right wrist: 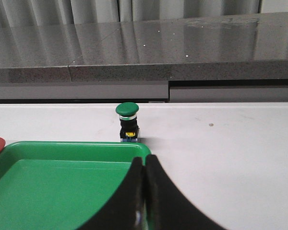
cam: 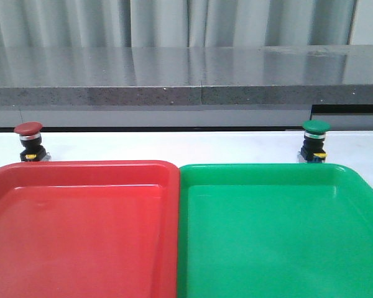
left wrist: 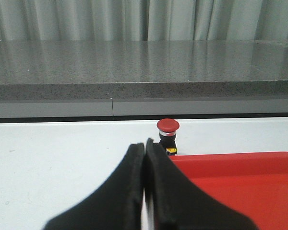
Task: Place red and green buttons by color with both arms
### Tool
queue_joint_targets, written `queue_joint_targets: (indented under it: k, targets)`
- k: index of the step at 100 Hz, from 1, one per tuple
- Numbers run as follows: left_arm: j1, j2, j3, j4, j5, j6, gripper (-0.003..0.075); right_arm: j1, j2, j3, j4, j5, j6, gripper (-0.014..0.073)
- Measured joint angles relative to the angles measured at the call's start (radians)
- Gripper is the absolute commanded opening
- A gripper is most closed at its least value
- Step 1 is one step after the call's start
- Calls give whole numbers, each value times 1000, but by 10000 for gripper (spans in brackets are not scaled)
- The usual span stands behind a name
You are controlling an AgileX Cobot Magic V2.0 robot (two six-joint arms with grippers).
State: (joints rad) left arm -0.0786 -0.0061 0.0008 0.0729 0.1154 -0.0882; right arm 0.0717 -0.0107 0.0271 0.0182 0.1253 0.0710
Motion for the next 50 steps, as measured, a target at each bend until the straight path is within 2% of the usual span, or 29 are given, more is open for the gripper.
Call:
queue_joint_targets:
  k: [50]
  targets:
    - [0,0,-2,-30,2,0,-19,0,0,0,0,0,0,-57]
